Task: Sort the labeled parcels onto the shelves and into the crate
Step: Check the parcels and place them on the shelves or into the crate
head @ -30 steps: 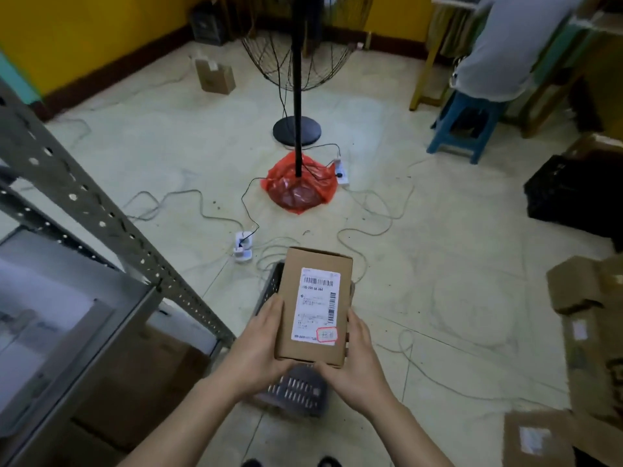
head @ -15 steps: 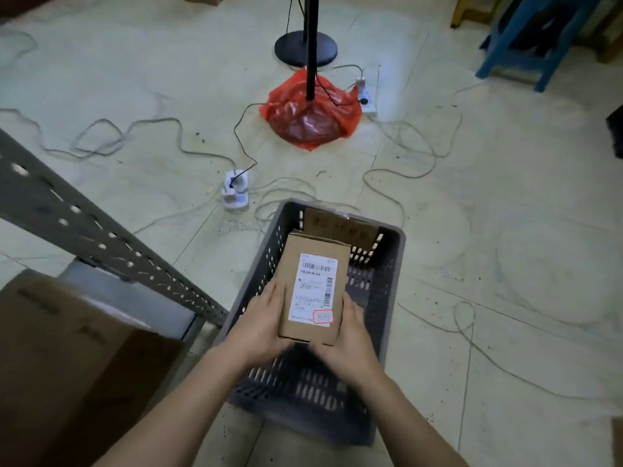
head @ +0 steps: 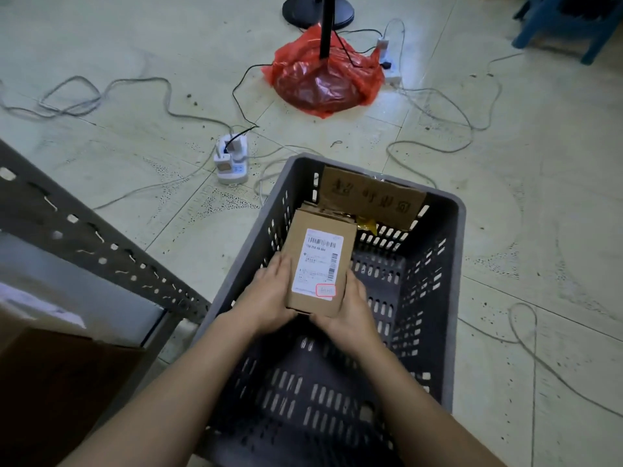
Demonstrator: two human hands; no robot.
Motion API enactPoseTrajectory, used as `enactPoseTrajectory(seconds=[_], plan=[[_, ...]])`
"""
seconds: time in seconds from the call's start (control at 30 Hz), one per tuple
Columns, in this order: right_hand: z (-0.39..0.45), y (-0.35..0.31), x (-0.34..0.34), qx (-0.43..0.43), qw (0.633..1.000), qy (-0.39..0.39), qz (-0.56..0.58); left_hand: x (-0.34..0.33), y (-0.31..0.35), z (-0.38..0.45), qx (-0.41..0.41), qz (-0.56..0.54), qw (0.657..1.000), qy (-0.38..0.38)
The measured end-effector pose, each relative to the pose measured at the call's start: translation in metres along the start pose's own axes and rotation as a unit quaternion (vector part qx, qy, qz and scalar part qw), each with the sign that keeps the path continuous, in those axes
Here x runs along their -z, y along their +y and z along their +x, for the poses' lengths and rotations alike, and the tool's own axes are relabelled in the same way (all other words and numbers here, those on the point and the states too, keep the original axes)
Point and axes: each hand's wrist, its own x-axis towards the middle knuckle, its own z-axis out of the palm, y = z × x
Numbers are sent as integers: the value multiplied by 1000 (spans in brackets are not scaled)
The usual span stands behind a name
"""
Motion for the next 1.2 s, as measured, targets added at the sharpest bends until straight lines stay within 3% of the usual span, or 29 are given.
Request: enactPoseTrajectory(seconds=[0.33,0.77,1.2], plan=[[39,9,-15,-9,998,29,-46,4,-2,32,10,17,1000,15],[49,8,-17,-21,996,29,-83,-10,8,30,24,57,991,118],[26,-17,18,-18,996,21,-84,17,16,3,31,19,995,88]])
